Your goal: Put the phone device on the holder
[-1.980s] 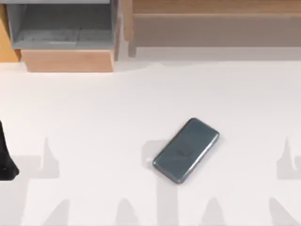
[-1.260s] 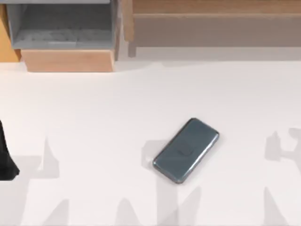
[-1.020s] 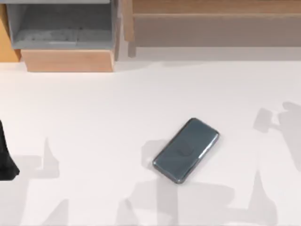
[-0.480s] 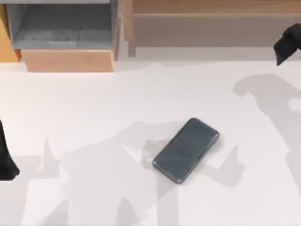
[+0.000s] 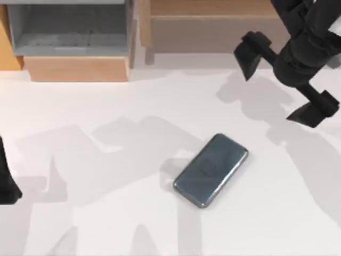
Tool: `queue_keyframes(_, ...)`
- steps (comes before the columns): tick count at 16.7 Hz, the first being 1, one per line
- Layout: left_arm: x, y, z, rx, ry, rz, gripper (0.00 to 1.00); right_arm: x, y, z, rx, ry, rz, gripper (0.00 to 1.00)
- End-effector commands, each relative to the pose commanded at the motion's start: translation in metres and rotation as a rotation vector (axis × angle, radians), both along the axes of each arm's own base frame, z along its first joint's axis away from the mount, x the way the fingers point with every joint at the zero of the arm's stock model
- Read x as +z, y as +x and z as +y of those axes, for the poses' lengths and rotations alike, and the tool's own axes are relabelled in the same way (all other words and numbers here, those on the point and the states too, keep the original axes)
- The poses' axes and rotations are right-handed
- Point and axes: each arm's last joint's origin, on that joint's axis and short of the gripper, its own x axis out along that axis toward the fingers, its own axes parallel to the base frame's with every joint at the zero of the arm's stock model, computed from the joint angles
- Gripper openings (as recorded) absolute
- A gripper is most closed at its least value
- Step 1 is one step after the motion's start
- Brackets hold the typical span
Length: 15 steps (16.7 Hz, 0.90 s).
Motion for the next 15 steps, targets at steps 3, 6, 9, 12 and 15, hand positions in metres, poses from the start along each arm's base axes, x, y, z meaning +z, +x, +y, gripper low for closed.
queue_keyframes(3,0.0,0.0,0.0,0.0,0.0,0.0,1.0,-0.026,-0.007,0.056,0.045,-0.051,0.131,1.0)
queue_keyframes(6,0.0,0.0,0.0,0.0,0.0,0.0,1.0,-0.048,-0.021,0.096,0.087,-0.119,0.229,1.0)
queue_keyframes(9,0.0,0.0,0.0,0.0,0.0,0.0,1.0,-0.055,-0.027,0.107,0.102,-0.144,0.256,1.0)
queue_keyframes(12,0.0,0.0,0.0,0.0,0.0,0.0,1.0,-0.055,-0.027,0.107,0.102,-0.144,0.256,1.0)
queue_keyframes(15,0.0,0.0,0.0,0.0,0.0,0.0,1.0,-0.061,-0.026,0.107,0.101,-0.145,0.258,1.0)
